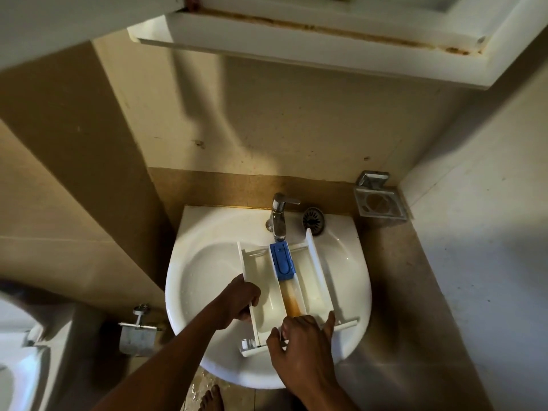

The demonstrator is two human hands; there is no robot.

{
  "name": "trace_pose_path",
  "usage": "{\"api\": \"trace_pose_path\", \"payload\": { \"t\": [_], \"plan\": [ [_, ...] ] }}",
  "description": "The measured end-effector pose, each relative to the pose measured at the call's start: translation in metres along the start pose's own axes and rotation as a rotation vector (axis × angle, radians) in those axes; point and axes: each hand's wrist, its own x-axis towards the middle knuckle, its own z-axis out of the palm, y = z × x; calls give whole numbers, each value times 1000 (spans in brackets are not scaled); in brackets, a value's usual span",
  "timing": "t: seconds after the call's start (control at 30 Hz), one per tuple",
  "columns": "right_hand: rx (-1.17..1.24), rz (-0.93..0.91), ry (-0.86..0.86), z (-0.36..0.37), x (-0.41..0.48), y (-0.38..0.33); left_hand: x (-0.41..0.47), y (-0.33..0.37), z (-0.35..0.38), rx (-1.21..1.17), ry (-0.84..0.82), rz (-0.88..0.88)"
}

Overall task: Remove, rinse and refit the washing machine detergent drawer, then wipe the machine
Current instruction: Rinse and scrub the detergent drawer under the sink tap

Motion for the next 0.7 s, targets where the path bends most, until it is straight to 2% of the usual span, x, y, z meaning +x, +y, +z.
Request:
{"api": "trace_pose_path", "payload": {
  "t": [0.1,0.4,0.7],
  "plan": [
    [92,-41,56,-8,4,12,-5,-2,0,-36,-17,-26],
    [198,-213,160,-57,64,22,-24,-6,24,-439,-222,-212],
    [138,-277,153,-69,103,14,-16,-15,32,-638,-355,-186]
  ]
}}
